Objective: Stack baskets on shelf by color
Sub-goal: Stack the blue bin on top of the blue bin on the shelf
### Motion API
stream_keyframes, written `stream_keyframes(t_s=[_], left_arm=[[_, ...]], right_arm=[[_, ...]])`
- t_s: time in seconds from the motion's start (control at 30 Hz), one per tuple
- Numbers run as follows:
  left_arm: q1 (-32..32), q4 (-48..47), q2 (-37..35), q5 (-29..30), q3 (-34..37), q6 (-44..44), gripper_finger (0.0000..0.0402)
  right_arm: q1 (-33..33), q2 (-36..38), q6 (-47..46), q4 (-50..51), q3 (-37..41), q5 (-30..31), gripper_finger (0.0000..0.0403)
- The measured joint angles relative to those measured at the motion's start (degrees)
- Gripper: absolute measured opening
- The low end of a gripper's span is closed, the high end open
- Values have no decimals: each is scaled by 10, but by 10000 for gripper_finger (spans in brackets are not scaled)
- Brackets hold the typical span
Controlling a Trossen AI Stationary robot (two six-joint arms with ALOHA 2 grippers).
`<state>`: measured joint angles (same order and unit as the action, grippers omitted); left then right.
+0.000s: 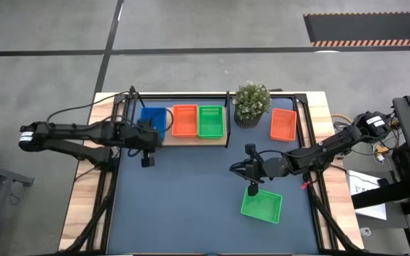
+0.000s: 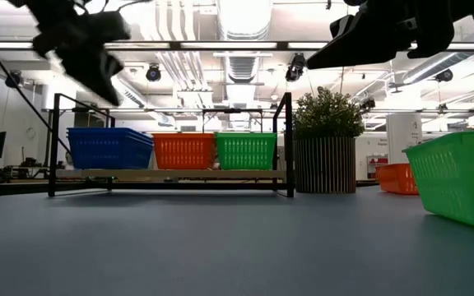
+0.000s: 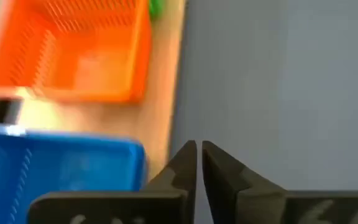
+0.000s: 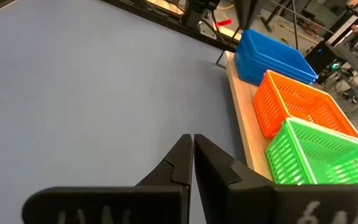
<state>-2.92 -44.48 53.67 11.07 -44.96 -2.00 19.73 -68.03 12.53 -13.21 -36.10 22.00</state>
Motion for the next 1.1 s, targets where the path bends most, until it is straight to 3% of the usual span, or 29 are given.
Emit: stream_keyframes(t_s=[0.2,0.4,0.63,1.1], left_arm=[[-1,-25,2,36,42,6,3],[-4,-27,29,86,36,-3,3],[-16,-26,55,92,41,0,3],[-16,-25,74,161,39,-3,4]], right_arm=[[0,0,0,0,0,0,9],[0,0,0,-3,0,0,9],[0,0,1,-3,0,0,9],[0,0,8,-3,0,0,9]])
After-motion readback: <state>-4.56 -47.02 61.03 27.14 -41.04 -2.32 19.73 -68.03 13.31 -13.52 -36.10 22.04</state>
